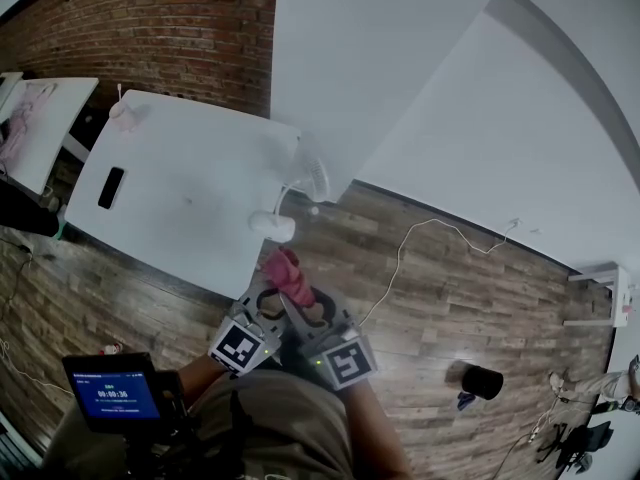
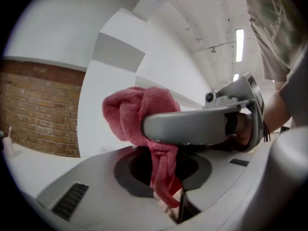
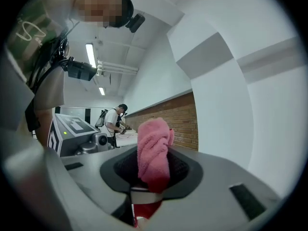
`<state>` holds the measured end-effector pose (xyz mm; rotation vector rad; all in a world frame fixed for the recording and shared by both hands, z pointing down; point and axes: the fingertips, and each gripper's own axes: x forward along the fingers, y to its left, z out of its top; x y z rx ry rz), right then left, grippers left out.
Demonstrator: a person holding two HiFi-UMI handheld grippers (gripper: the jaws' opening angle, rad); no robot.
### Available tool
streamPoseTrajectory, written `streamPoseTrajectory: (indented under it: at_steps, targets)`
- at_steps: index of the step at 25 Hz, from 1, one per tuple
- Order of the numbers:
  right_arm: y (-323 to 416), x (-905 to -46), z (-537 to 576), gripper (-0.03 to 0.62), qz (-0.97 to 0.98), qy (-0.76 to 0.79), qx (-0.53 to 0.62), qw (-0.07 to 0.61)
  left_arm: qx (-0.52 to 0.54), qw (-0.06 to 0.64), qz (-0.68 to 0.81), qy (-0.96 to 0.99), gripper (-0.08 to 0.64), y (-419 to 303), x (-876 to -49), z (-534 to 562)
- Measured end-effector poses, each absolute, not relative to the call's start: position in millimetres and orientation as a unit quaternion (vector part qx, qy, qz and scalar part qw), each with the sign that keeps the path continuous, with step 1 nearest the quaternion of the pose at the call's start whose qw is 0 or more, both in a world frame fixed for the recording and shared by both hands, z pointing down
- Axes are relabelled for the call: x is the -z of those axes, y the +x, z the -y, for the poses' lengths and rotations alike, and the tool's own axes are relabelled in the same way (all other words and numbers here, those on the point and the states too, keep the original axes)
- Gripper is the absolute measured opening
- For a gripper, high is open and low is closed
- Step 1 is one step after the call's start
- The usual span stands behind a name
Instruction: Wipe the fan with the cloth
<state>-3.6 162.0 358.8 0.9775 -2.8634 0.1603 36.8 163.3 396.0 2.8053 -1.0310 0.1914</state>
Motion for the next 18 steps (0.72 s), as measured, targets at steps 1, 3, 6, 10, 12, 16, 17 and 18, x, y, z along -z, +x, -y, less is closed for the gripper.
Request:
streamPoseTrajectory:
  at_steps: [1,3,6,10,12,16,17,18]
  targets:
    - [-4.7,-355.8,-161.4,0.12,0.942,0.328,-0.046,0.051,-0.054,0.085,0.347,0.933,0.094,33.4,-394.3,-162.3]
    - [-10.7,-347.7,-160.9,0.106,0.937,0.346,-0.042,0.036,-0.042,0.094,0.366,0.925,0.114,21.2,-390.2,-161.2]
    - [-23.1,-332.9,-158.5,0.099,0.924,0.378,-0.051,0.006,-0.047,0.091,0.41,0.907,0.166,-0.3,-381.5,-157.8]
    - [-31.7,-327.4,-155.2,0.106,0.915,0.4,-0.041,0.003,-0.043,0.106,0.435,0.893,0.178,-12.2,-376.0,-152.9]
    - [-34.4,-328.8,-155.8,0.11,0.913,0.407,-0.035,0.001,-0.034,0.113,0.449,0.886,0.2,-17.1,-379.3,-150.7]
    - [-31.5,-331.3,-154.3,0.118,0.905,0.417,-0.075,-0.032,-0.029,0.095,0.454,0.886,0.114,-19.1,-378.5,-147.7]
    - [-31.7,-331.0,-153.7,0.118,0.905,0.418,-0.075,-0.037,-0.027,0.097,0.45,0.887,0.093,-18.6,-377.4,-147.5]
    - [-32.6,-330.6,-153.3,0.118,0.905,0.419,-0.069,-0.036,-0.027,0.095,0.446,0.889,0.079,-18.6,-377.1,-147.5]
